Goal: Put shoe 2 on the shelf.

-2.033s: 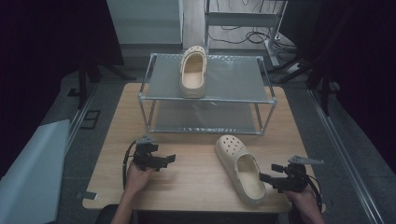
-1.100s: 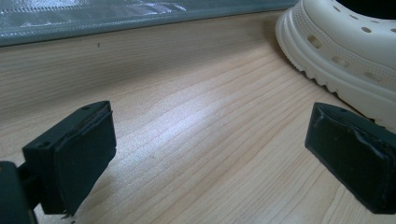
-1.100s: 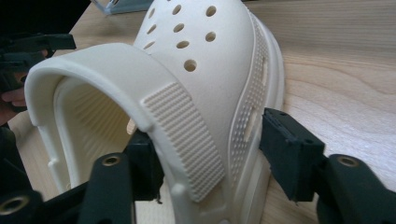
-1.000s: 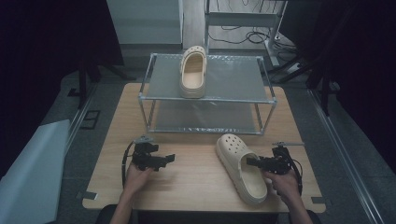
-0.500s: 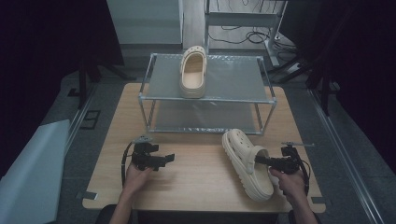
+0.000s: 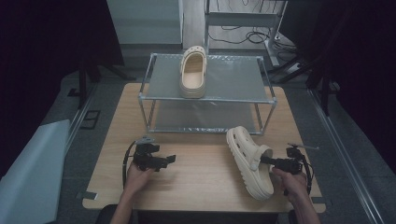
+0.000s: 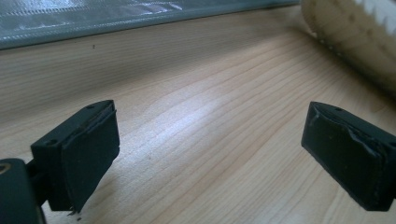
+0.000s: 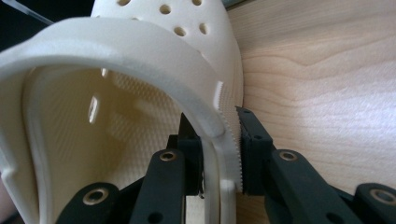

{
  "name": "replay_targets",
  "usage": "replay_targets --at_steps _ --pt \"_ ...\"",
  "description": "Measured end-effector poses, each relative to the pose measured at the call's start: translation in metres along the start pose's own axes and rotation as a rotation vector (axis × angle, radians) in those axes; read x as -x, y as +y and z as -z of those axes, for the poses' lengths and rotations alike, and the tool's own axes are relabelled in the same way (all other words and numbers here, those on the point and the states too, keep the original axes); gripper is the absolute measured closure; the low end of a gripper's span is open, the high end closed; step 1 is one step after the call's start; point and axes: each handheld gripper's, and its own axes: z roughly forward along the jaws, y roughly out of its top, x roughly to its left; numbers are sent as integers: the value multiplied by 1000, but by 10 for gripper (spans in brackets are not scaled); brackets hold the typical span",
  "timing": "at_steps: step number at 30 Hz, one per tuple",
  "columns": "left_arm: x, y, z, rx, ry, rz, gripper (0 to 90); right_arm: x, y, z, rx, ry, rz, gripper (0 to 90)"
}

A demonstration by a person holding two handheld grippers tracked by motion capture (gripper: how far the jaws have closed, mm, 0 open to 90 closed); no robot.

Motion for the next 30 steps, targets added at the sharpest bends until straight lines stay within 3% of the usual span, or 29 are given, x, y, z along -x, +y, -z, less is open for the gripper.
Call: replay_targets --at_steps 7,14,30 --pt "5 -1 -5 -26 26 -36 32 1 -1 0 9 51 -50 746" --pt "12 -2 -9 -51 77 -106 16 -15 9 7 16 95 -45 746" --pt "13 -4 -12 -68 99 -128 0 -54 31 19 26 164 -39 746"
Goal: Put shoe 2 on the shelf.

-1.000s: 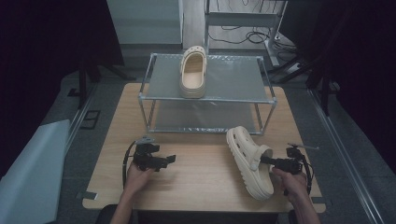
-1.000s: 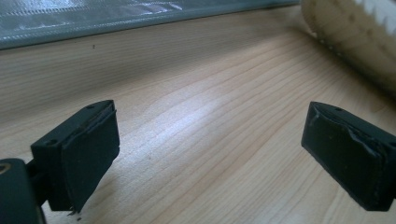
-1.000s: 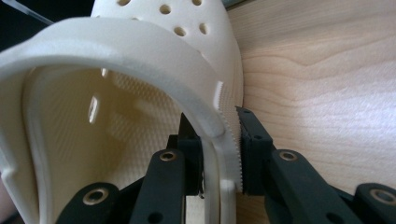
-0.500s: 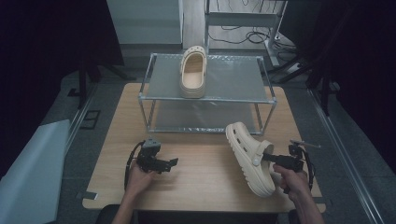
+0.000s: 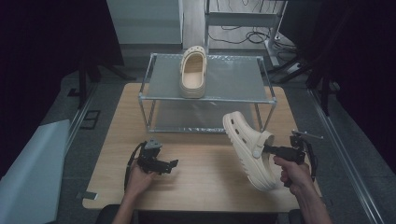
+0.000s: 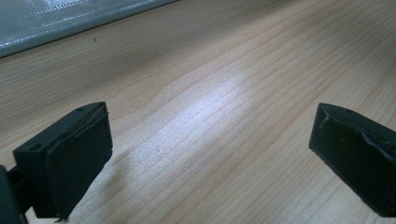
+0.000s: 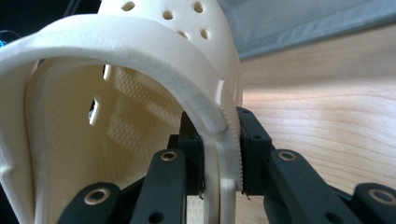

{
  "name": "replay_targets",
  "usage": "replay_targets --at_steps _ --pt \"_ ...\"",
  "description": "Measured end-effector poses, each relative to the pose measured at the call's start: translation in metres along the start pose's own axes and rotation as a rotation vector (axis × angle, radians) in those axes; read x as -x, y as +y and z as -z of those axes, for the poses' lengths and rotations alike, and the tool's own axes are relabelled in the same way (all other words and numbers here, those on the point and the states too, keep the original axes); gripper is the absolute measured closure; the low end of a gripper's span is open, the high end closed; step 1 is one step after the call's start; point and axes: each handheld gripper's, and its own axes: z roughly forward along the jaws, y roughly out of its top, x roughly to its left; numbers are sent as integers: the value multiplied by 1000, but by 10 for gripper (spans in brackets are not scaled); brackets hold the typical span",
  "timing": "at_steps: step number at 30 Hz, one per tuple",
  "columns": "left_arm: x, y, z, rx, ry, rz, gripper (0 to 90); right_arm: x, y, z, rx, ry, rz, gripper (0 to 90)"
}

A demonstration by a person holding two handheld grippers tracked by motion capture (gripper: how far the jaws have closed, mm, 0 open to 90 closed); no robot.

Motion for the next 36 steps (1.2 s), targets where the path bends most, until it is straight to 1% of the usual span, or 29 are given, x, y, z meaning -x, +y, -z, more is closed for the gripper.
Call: replay_targets --at_steps 1,2,5,11,12,13,14,15,18,21,25,26,28,31,32,36 --pt "0 0 0 0 0 -1 0 -5 3 1 8 12 -8 745" --pt "0 0 0 1 1 -1 0 -5 3 1 8 12 -8 745" --pt "0 0 1 2 2 -2 0 -13 7 3 19 31 -15 746" --pt "0 0 0 1 0 -4 0 -30 17 4 18 51 -15 746" --pt "0 0 0 2 -1 -3 0 -35 20 5 16 55 -15 746" --pt "0 0 0 1 -1 -4 0 -35 20 5 16 55 -15 746" --pt "0 0 0 1 -1 -4 0 -41 24 5 19 63 -16 747" --pt "0 0 0 0 -2 -4 0 -41 24 5 19 63 -16 747" --pt "0 0 0 2 -5 -2 0 -50 31 6 28 86 -20 747" --pt "0 0 1 5 -5 1 0 -58 38 6 40 97 -19 746" --pt "-1 0 1 10 -9 0 0 -65 49 4 61 97 -25 747" --pt "-2 0 2 10 -7 3 0 -67 54 2 71 94 -36 747" --pt "-2 0 1 11 -6 4 0 -68 57 0 75 92 -41 747" --pt "-2 0 1 8 -10 5 0 -71 67 -9 86 87 -52 747" --pt "-2 0 1 7 -13 4 0 -71 67 -9 86 87 -52 747" --pt "-2 0 1 11 -9 3 0 -75 78 -17 103 71 -52 747"
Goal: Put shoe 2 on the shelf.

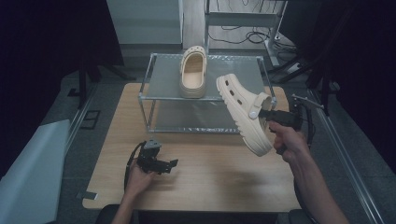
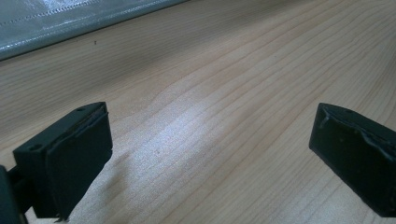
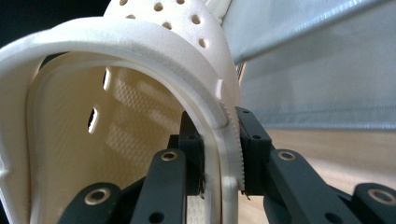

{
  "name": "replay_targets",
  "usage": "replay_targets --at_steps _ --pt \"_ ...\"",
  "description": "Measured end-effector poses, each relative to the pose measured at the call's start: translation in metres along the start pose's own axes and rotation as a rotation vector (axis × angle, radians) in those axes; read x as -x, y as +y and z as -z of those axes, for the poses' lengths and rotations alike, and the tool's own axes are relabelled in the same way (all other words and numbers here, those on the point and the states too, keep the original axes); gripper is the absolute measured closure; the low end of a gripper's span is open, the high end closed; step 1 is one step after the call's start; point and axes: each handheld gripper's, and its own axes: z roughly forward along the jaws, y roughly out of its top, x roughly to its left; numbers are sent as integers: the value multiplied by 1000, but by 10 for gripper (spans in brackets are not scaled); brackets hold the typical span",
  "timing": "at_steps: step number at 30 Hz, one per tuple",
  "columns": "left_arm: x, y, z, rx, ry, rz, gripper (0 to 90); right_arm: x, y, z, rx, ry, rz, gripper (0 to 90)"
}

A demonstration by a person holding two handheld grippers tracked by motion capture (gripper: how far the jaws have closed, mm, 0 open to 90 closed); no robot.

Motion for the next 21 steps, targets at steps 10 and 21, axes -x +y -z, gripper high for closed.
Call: replay_targets --at_steps 10,21 --pt "-3 -1 2 5 0 12 0 -2 25 -19 73 -39 -40 747" --pt "-4 -1 3 12 -2 16 0 -1 47 -36 118 -77 -63 747"
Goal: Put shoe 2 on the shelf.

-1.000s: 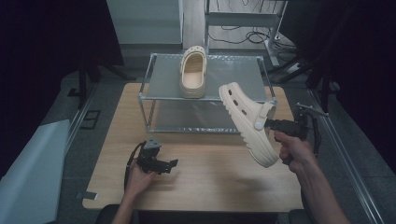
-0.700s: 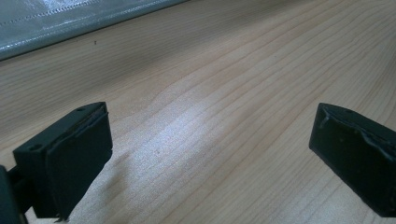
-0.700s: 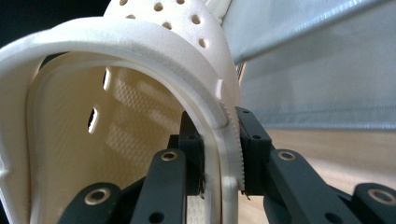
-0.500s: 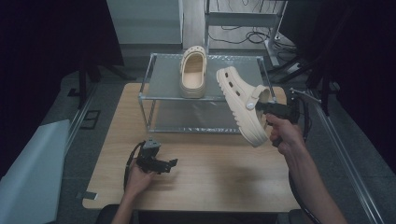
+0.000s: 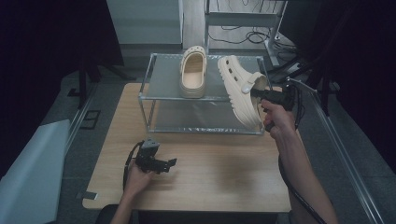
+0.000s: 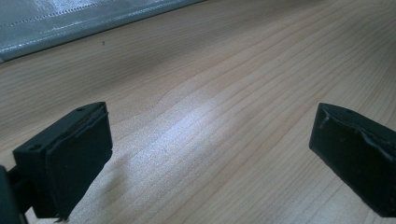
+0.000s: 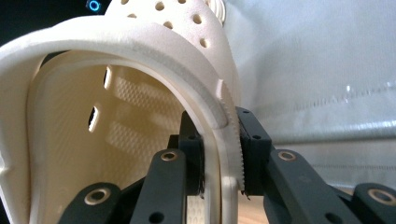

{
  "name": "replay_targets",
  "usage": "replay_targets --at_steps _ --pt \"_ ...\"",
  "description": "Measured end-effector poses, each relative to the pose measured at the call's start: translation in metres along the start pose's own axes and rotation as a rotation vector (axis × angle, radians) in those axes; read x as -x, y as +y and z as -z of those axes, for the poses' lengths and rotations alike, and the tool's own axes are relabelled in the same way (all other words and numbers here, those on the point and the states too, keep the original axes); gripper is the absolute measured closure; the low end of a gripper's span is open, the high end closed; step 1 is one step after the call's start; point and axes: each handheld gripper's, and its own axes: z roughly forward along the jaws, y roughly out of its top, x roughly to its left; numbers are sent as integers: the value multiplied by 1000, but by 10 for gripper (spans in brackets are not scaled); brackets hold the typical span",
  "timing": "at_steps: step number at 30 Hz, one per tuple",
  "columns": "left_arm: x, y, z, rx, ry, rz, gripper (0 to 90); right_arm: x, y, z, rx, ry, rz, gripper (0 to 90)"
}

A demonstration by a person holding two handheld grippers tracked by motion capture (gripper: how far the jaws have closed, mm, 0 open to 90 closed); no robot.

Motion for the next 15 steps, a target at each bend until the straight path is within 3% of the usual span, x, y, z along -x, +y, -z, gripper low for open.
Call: replay_targets --at_steps 15 --pt "1 0 0 11 -16 -1 0 -1 24 -26 79 -51 -14 747"
